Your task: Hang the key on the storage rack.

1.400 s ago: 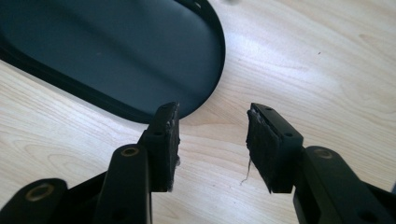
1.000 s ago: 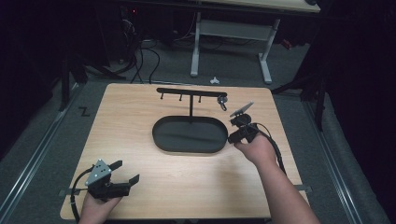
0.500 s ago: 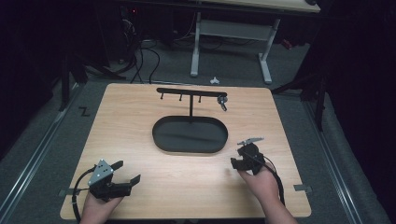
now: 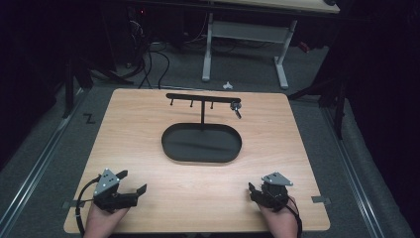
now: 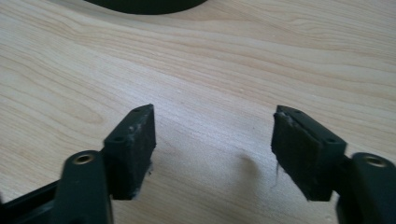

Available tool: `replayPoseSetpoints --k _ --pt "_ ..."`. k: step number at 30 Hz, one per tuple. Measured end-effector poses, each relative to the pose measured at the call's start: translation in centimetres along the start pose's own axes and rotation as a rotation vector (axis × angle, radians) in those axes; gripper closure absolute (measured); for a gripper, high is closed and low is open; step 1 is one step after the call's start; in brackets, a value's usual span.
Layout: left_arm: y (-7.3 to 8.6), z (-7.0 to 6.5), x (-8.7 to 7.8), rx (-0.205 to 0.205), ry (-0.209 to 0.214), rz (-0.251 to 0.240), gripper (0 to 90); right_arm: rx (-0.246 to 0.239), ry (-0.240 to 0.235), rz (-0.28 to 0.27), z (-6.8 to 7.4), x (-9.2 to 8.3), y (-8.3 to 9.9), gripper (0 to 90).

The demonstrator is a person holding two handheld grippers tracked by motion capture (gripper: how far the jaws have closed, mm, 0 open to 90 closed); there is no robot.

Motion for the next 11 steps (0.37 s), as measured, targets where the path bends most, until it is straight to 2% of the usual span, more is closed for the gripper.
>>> replayPoseSetpoints --k 2,4,6,8,11 --pt "0.2 0.3 0.0 -0.015 -0.016 -0.001 11.3 0.016 -0.016 -0.032 0.2 0.1 -0.1 24.4" --pt "0.4 0.3 0.2 -0.025 -0.028 0.005 10.5 0.041 -0.057 -0.056 0.4 0.2 -0.2 21.8" --pt "0.5 0.1 0.4 -0.014 -0.031 0.012 10.3 0.036 -0.087 -0.070 0.4 0.4 -0.1 21.0" --pt "0.7 -0.3 0.7 -0.001 -0.029 0.020 10.2 0.032 -0.096 -0.070 0.2 0.6 0.1 20.9" --pt "0.9 -0.7 0.9 0.012 -0.024 0.031 10.2 0.061 -0.091 -0.081 -0.5 0.6 0.0 20.3"
Point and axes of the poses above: each handheld gripper's, and its own axes: x roughly forward along the jaws, y roughly out of its underside, z roughly to its left, the point moved 8 cm from there along x, roughly forward along the jaws, and after that the axes turned 14 degrees about -z, right-handed, at the moved point
